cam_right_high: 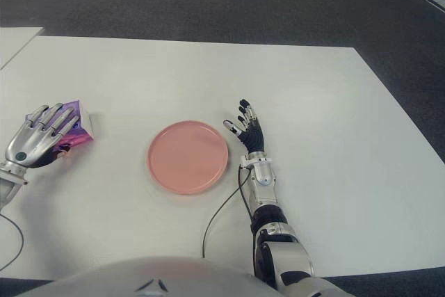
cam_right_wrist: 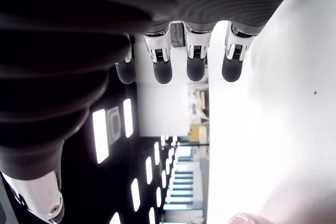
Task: Put the tissue paper into the plate.
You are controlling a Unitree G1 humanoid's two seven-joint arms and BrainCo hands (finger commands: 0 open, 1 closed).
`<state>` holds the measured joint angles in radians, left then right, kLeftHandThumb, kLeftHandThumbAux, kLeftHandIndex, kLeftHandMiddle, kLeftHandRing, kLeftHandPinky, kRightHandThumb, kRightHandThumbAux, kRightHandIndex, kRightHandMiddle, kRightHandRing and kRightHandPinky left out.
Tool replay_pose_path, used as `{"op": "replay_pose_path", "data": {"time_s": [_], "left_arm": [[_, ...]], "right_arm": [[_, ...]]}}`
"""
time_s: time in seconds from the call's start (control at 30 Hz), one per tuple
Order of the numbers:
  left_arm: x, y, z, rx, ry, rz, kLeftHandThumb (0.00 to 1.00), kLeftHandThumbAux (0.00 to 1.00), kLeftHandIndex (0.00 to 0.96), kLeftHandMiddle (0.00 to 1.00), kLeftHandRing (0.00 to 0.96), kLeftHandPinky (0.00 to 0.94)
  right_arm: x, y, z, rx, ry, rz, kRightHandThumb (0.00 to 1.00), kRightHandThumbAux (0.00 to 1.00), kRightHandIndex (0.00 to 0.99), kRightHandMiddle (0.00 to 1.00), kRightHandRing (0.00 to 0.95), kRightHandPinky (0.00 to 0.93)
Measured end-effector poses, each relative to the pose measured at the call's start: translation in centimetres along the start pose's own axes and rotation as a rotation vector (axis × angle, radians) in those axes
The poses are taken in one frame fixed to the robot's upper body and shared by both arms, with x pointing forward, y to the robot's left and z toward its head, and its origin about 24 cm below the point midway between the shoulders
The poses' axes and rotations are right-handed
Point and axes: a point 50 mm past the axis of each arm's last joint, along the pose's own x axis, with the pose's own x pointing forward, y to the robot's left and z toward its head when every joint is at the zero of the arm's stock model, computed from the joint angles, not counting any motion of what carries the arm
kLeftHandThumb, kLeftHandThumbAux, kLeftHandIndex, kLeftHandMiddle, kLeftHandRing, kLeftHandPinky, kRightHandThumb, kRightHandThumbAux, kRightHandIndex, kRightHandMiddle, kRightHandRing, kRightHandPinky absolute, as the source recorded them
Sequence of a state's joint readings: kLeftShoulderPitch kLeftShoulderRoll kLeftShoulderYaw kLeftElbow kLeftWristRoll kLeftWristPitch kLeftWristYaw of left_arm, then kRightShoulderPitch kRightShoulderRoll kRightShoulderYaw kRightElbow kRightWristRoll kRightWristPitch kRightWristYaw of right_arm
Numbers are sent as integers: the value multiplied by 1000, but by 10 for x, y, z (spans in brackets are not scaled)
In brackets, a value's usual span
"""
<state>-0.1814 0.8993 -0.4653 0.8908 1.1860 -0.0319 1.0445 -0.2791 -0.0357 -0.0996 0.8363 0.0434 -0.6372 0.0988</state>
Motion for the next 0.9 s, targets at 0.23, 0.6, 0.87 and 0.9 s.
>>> {"op": "replay_pose_path", "data": {"time_s": [0.23,0.6,0.87,0.9], "left_arm": [[-3,-3,3,-12,11,-2,316,540,94,62,21,0],[-3,-5,3,-27,48,4,336,545,191,183,184,220],[-1,-4,0,-76,85,39,657,675,425,653,661,729],[-1,-4,0,-90,89,50,684,682,432,689,697,764]], "right_arm": [[0,-2,0,-3,2,1,118,674,17,19,18,60],[0,-3,0,-2,4,-1,118,674,17,19,18,60],[0,-3,0,-2,4,-2,118,674,17,19,18,60],[0,-3,0,-2,4,-3,118,674,17,19,18,60]]}}
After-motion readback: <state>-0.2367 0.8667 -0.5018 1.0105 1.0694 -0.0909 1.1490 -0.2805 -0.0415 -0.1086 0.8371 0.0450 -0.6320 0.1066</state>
